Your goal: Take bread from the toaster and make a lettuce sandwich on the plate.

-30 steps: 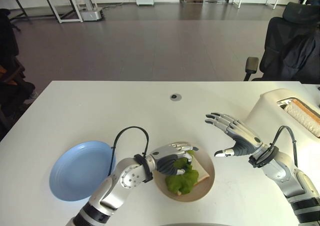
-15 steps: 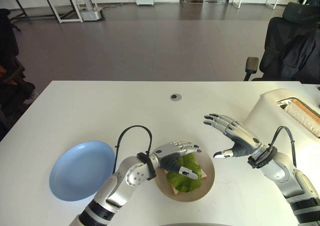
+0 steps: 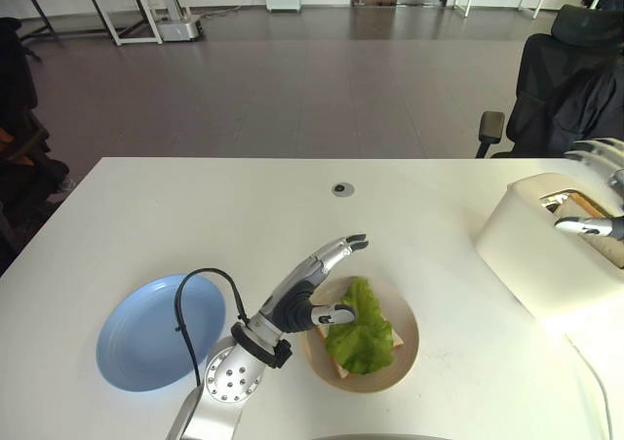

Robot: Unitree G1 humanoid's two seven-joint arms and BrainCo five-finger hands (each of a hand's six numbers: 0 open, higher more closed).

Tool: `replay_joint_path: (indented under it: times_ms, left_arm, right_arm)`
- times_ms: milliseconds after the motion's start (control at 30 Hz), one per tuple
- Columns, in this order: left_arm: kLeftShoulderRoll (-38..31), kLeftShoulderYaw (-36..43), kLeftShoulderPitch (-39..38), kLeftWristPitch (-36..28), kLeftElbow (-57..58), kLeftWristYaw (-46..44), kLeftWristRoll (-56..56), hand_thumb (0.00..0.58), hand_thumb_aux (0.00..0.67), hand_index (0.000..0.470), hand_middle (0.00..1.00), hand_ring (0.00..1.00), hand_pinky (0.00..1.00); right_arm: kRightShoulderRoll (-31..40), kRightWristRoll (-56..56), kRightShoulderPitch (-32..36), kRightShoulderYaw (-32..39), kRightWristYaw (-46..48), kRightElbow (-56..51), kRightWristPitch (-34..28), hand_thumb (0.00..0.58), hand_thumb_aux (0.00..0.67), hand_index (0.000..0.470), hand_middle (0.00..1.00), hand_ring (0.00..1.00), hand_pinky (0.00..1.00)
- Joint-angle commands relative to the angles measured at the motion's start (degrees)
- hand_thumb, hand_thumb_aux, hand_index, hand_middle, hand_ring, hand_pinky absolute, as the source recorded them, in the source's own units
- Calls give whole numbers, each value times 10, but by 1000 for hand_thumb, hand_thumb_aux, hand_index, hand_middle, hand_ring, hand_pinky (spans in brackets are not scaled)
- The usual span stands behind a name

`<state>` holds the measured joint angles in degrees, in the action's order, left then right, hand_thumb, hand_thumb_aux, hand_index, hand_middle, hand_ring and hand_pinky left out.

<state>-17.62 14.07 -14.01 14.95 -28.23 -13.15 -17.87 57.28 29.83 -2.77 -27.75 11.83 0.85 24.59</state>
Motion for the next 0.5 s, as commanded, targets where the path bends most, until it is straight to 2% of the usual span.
replay_joint_path:
  times_ms: [33,67,100,133,167,300,467,500]
  left_arm:
    - [-9,-22,-6,5,4,-3,19,0,0,0,0,0,0]
    - [-10,-33,-6,5,0,-2,26,0,0,0,0,0,0]
    - [-11,-42,-7,4,-2,-2,34,0,0,0,0,0,0]
    - [-14,-51,-8,4,-5,-3,40,0,0,0,0,0,0]
    - [-17,-59,-11,3,-8,-4,43,0,0,0,0,0,0]
    - [-25,-77,-17,2,-16,-10,51,0,0,0,0,0,0]
    - [-25,-81,-24,9,-12,-12,45,0,0,0,0,0,0]
    - [-25,-82,-24,10,-10,-13,44,0,0,0,0,0,0]
  right_arm:
    - [19,-3,-30,5,35,-33,-21,0,0,0,0,0,0]
    - [17,-9,-37,9,42,-33,-25,5,3,2,0,0,0]
    - [15,-12,-43,9,46,-30,-30,183,116,81,0,0,0]
    - [14,-15,-47,10,51,-28,-37,244,160,112,0,0,0]
    - [13,-17,-47,13,55,-27,-41,415,313,219,0,0,0]
    - [7,-19,-50,23,63,-29,-64,516,447,313,0,0,0]
    - [5,-23,-35,40,59,-34,-83,541,497,348,0,0,0]
    - [4,-28,-34,46,61,-34,-84,559,544,382,0,0,0]
